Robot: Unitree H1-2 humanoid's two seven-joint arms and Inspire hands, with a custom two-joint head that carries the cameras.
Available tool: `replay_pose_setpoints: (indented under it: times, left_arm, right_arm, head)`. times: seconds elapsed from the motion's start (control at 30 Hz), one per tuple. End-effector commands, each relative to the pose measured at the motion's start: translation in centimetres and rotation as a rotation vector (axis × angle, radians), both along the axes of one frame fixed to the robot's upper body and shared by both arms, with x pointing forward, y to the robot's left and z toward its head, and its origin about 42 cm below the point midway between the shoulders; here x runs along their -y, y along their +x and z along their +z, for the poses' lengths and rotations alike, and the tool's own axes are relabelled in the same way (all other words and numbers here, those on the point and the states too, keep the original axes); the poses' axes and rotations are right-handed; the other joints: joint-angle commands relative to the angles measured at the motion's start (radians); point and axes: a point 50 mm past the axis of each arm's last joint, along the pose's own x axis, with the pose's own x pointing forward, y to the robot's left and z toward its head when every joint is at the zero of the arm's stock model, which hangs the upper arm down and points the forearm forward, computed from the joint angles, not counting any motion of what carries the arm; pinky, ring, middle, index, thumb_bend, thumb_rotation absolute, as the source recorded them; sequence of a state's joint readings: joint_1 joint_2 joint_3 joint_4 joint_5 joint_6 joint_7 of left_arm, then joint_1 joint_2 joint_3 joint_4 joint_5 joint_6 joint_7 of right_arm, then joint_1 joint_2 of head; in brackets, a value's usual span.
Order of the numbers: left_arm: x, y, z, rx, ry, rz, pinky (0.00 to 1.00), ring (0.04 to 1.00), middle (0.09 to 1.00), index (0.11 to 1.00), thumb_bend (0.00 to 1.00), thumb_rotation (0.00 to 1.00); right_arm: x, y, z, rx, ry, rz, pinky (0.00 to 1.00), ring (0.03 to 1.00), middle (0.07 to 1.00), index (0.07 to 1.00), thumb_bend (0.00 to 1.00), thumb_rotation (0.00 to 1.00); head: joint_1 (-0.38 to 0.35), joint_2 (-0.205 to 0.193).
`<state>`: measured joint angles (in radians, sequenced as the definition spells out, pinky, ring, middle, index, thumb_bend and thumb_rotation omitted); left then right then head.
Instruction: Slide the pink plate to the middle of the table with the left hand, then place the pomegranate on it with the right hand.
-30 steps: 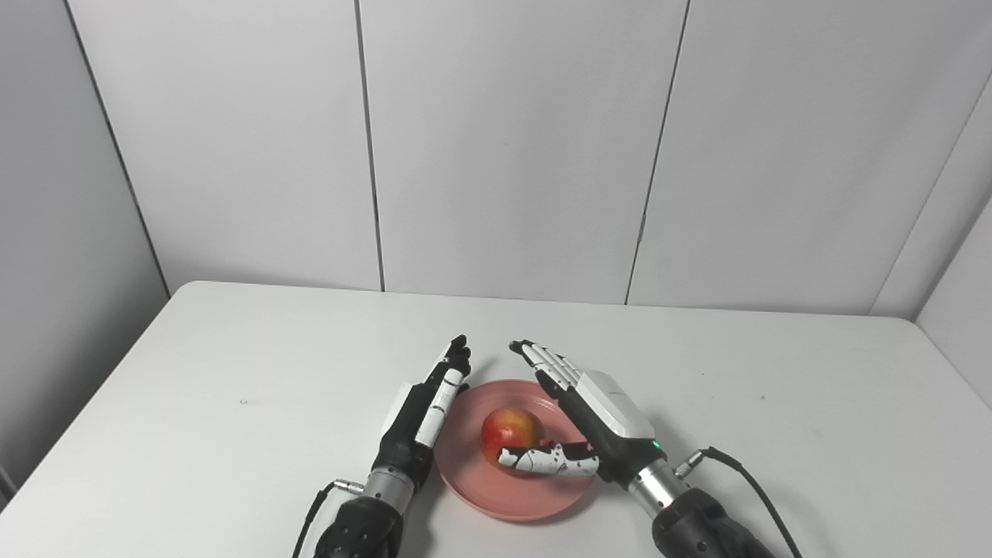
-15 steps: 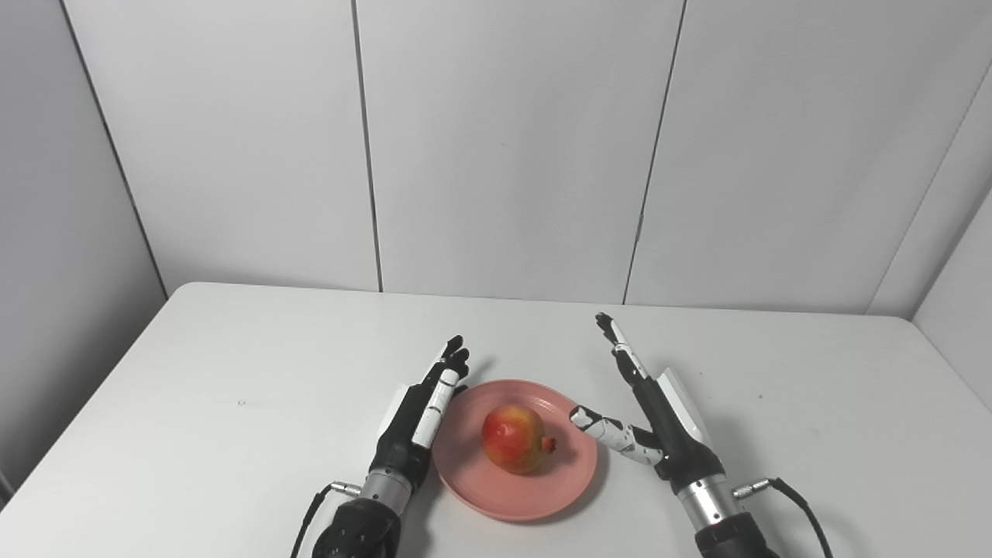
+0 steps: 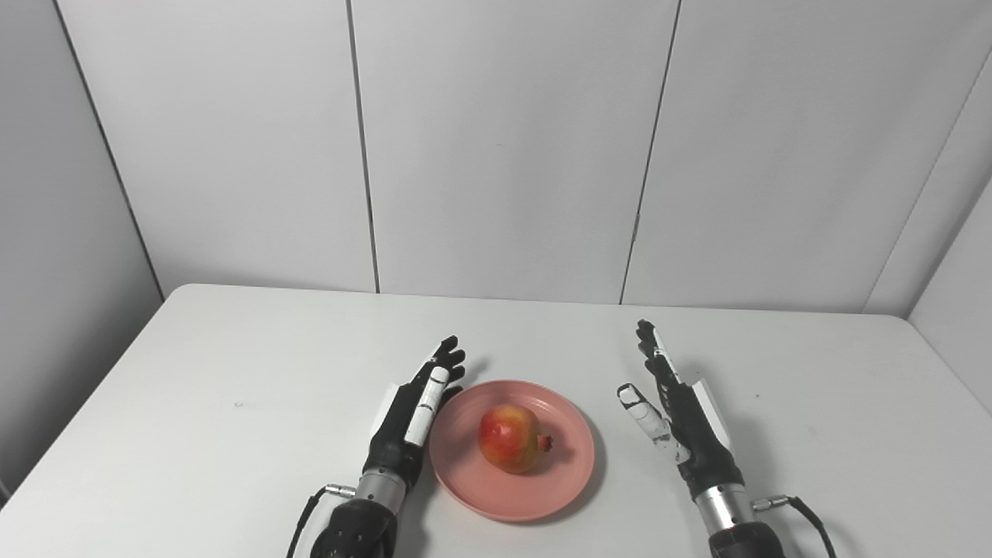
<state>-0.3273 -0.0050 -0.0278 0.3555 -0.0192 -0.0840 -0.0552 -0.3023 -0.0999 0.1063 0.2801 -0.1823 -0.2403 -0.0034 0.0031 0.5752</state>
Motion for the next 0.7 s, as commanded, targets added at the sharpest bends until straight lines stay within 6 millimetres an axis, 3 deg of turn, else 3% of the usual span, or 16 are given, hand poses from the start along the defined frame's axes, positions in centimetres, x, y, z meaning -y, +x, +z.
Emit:
replay_pose_setpoints:
  times: [0.0,0.37,0.67]
  left_arm:
    - [-0.8,0.5,0.5,0.045,-0.004,0.003,0.90,0.939,0.956,0.960,0.56,1.00]
    - [-2.8,1.1,0.3,0.034,-0.008,0.040,0.91,0.949,0.968,0.968,0.58,1.00]
    - [-3.3,1.2,0.2,0.029,0.008,0.042,0.92,0.952,0.974,0.971,0.59,1.00]
  right_arm:
    - [-0.4,1.0,1.5,0.028,0.030,0.004,0.99,0.993,1.000,1.000,0.59,0.97]
    - [-0.6,1.6,0.4,-0.059,0.178,-0.028,0.95,0.968,1.000,1.000,0.59,0.99]
    - [-0.8,1.7,0.0,-0.096,0.221,-0.034,0.97,0.973,1.000,1.000,0.60,0.99]
  head:
    - [-0.004,0.002]
    - [-0.017,-0.010]
    - [-0.025,-0.009]
